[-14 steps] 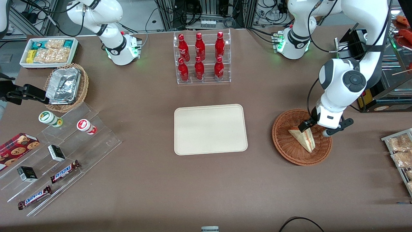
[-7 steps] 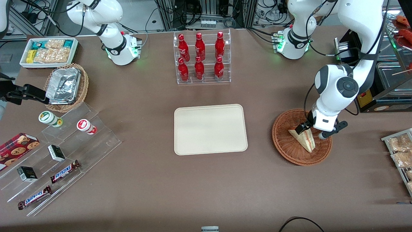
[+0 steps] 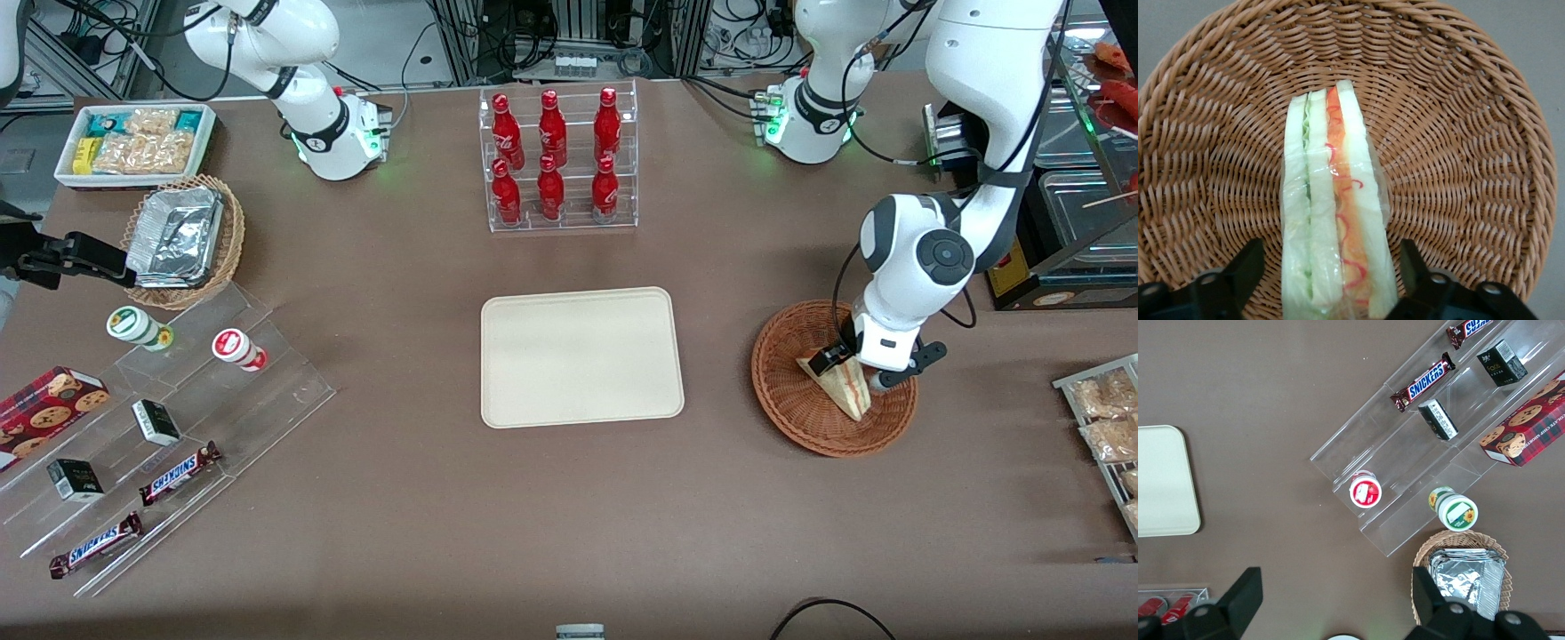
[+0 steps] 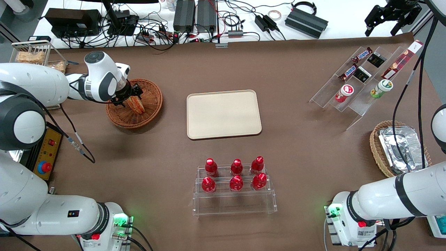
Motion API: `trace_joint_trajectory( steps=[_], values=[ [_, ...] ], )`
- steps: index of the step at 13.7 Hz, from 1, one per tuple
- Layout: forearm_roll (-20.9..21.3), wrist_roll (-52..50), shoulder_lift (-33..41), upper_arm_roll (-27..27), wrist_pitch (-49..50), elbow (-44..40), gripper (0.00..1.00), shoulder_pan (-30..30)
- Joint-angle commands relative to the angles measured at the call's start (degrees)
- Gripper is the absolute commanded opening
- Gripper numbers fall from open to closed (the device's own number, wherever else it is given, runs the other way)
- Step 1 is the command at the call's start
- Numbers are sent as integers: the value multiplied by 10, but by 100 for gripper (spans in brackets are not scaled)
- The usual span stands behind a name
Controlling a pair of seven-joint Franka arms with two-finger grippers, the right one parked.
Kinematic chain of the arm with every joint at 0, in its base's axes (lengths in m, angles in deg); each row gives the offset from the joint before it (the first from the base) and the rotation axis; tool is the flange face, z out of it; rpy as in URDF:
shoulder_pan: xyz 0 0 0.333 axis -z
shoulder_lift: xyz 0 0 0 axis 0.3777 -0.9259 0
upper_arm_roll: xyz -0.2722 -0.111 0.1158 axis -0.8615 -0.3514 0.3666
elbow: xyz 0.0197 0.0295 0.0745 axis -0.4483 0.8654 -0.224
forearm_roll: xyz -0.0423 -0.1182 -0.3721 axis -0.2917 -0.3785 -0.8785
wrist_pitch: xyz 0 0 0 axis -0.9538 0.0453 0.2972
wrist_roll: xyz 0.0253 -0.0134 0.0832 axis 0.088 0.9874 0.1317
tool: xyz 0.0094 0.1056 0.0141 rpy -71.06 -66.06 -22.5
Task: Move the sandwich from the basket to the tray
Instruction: 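Lower the left gripper and close it on the sandwich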
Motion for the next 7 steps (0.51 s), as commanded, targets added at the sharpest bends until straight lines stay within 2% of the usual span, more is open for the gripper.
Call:
trace_joint_trajectory(
  steps=[1,3,5,7],
  values=[
    [1,-10,3,-2,-9,-2,9,-2],
    [1,-10,12,-1,-1,-7,0,0],
    [1,-10,34,-1,31,-19,0,2],
    [5,-10,58,-2,107,-55,0,5]
  ],
)
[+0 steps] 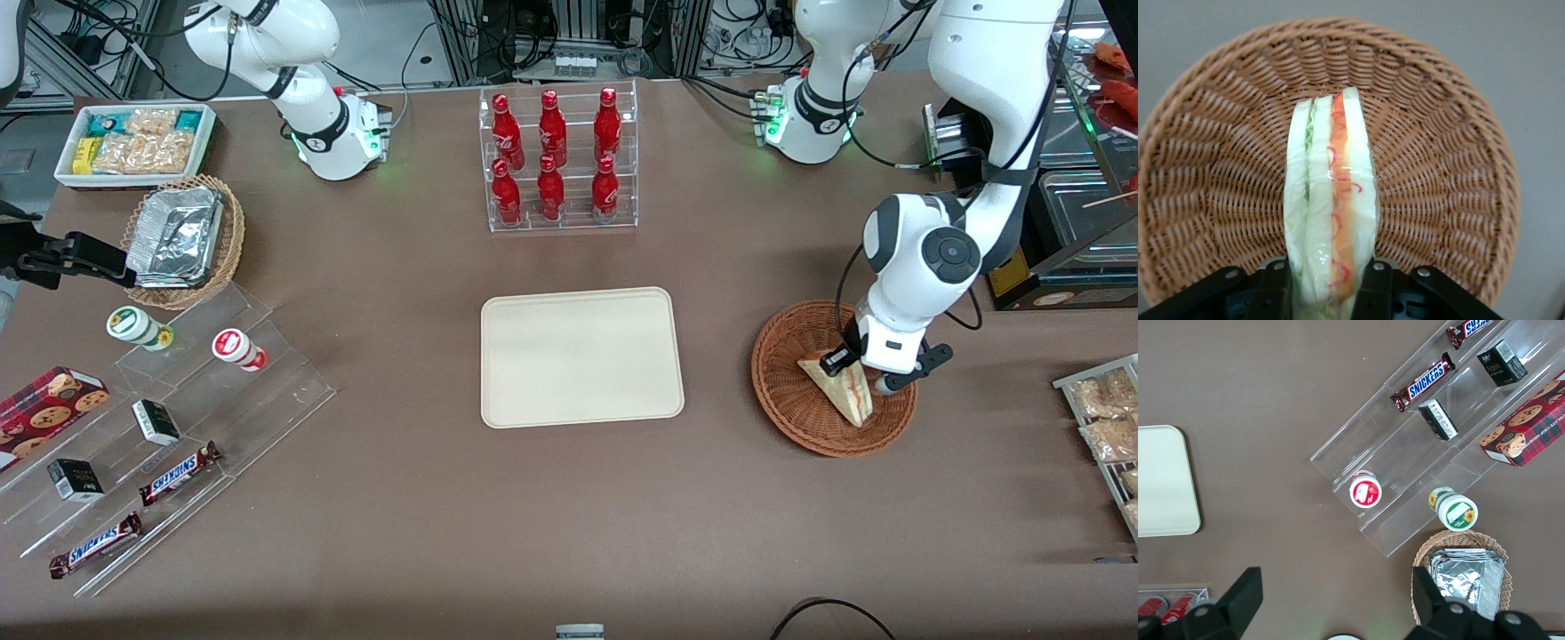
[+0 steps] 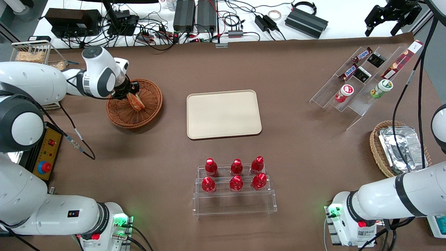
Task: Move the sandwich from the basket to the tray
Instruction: 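Lift the sandwich and carry it over the cream tray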
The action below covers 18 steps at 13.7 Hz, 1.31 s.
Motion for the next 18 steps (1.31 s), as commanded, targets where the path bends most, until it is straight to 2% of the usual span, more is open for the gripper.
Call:
trace_joint_trajectory(
  steps=[1,4,6,8,11,15,18],
  values=[
    [5,-9,50,-4,114,-50,0,4],
    [6,-30,50,-58,291,-183,0,5],
    [7,-50,39,-105,357,-250,0,5],
    [11,-95,28,-161,362,-274,0,5],
    [55,-130,-13,-242,360,-299,0,9],
    [81,-168,-100,-251,355,-355,0,88],
    [123,-212,-176,-251,354,-411,0,137]
  ],
)
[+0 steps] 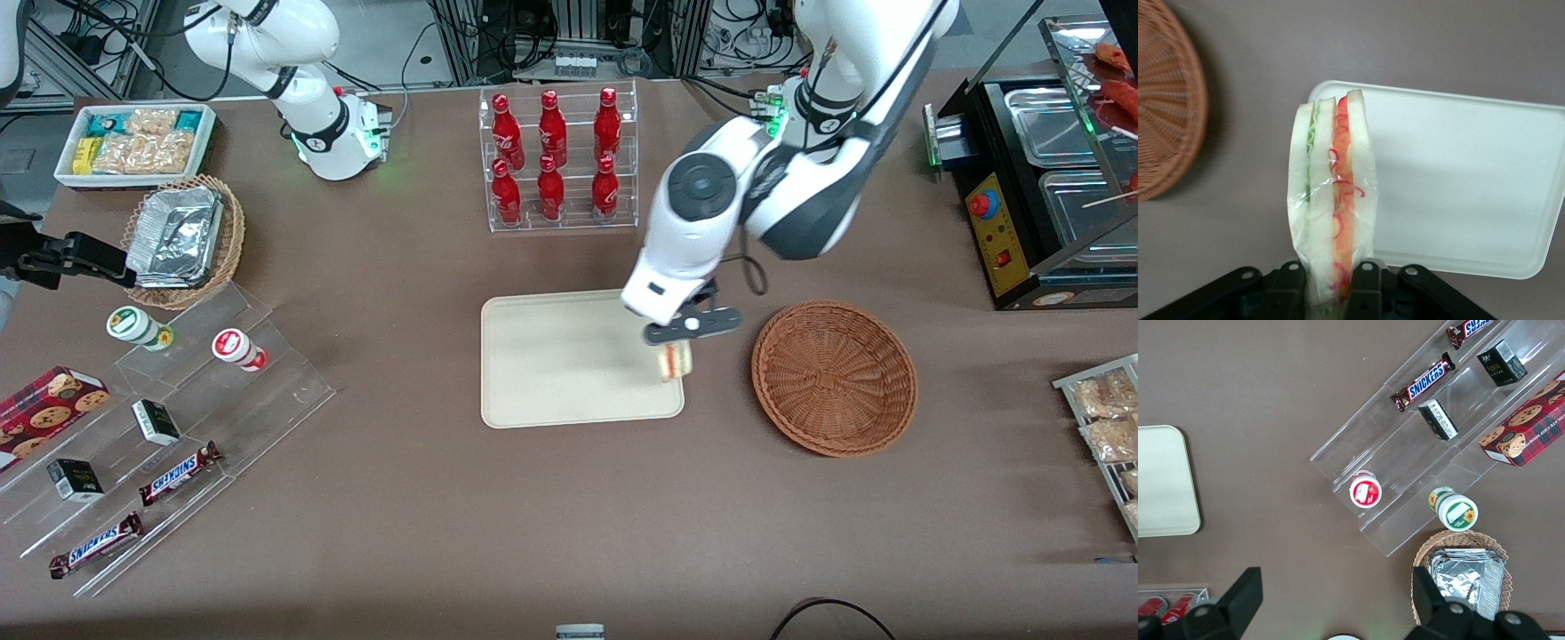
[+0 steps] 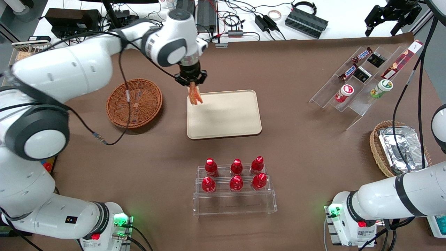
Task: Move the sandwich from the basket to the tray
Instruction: 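Lift the sandwich and carry it over the cream tray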
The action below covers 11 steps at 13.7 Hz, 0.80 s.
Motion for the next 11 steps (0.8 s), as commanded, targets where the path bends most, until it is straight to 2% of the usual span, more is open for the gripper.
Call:
trace_joint_trajectory(
  steps=[1,3,6,9,11],
  values=[
    [50,-51,-90,1,8,-85,0,48],
    [89,-61,-128,1,5,-111,0,65],
    [104,-60,-159,3,-51,-116,0,88],
    [160,-72,-191,4,-66,-117,0,107],
    [172,-85,-210,4,-97,-117,0,109]
  ],
)
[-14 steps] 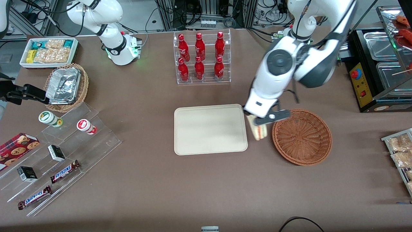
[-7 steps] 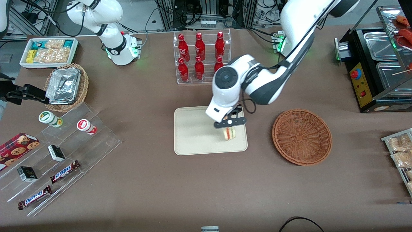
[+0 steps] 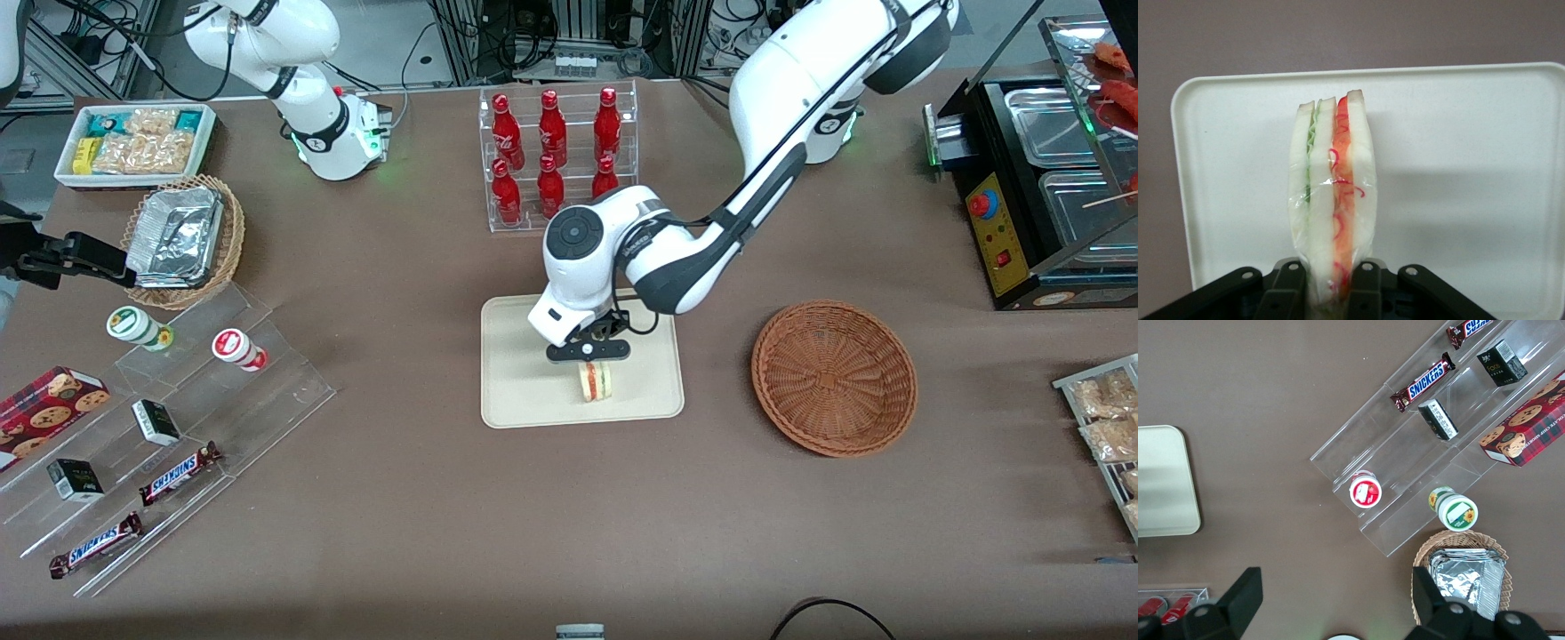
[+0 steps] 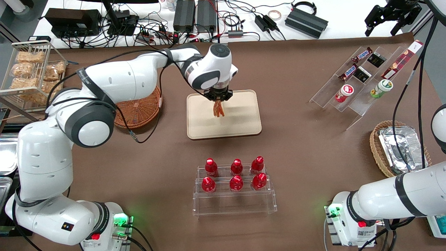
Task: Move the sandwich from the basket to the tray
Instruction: 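Lower the sandwich onto the tray and open the left gripper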
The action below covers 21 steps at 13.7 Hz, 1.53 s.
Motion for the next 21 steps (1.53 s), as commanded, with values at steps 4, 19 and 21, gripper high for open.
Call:
trace_joint_trajectory(
  steps=[4,19,21],
  values=[
    [31,-39,-38,5,-38,-21,0,28],
    [25,-62,-21,4,-5,-20,100,28],
    [21,-79,17,3,14,-19,100,12]
  ],
)
